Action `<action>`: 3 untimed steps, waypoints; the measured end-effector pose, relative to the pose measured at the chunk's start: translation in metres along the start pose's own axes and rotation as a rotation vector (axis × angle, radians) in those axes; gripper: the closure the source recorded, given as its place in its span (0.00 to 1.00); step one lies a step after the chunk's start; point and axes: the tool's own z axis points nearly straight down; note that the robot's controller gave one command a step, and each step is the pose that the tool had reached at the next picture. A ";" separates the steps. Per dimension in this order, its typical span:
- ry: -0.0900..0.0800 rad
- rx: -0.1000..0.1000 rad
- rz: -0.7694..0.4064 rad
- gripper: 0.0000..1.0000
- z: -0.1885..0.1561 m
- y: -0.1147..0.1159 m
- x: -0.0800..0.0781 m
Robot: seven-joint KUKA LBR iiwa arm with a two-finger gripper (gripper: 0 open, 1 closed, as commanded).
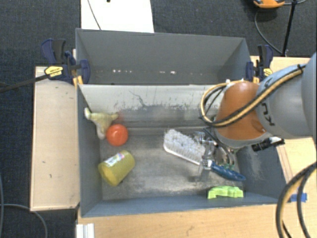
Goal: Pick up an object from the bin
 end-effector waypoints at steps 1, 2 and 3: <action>0.000 -0.002 -0.047 0.00 0.001 -0.024 0.001; 0.000 -0.001 0.061 0.00 -0.004 -0.053 0.017; 0.005 -0.001 0.016 1.00 0.003 -0.041 -0.047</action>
Offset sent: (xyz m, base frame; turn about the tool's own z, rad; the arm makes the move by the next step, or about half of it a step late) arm -0.0267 -0.0613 0.0065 0.0508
